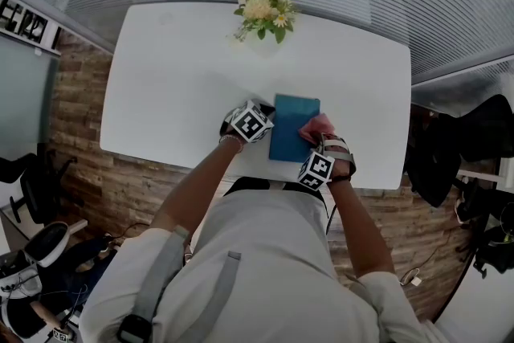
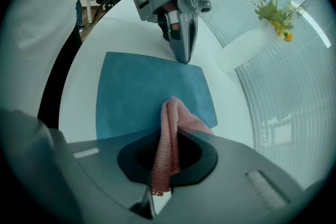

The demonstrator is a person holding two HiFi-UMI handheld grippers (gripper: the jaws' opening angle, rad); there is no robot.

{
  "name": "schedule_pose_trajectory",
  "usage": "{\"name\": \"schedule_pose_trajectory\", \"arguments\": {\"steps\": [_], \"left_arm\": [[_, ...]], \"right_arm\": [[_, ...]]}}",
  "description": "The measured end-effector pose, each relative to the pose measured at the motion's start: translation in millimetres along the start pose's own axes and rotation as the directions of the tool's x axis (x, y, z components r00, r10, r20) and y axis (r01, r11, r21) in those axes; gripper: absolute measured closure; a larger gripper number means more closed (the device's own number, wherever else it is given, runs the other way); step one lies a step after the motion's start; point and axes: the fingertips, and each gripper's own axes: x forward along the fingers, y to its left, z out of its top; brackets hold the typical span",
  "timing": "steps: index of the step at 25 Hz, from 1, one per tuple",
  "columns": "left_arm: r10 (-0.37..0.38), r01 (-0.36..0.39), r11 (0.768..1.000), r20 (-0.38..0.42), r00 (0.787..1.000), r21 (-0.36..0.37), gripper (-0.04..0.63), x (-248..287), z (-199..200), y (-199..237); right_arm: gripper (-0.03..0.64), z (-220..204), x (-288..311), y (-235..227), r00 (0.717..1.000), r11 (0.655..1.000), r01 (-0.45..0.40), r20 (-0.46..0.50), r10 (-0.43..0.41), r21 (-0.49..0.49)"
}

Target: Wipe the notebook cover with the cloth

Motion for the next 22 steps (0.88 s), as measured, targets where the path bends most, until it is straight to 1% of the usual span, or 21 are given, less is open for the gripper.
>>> {"name": "schedule_pose_trajectory", "arguments": {"steps": [8, 22], "left_arm": [[-0.005, 0.005, 1.0, 0.005, 1.0, 0.002, 0.592, 1, 0, -1], [-0.001, 0.001, 1.0, -0.003, 1.0, 0.0, 0.592, -2, 0, 0]], "right_arm": [[0.611, -2, -8, 13, 1.0, 1.0, -0.016, 0.004, 0.016, 0.006], [0.611, -1, -21, 38, 0.997, 0.997, -0.074, 0.022, 0.074, 0.034]]}}
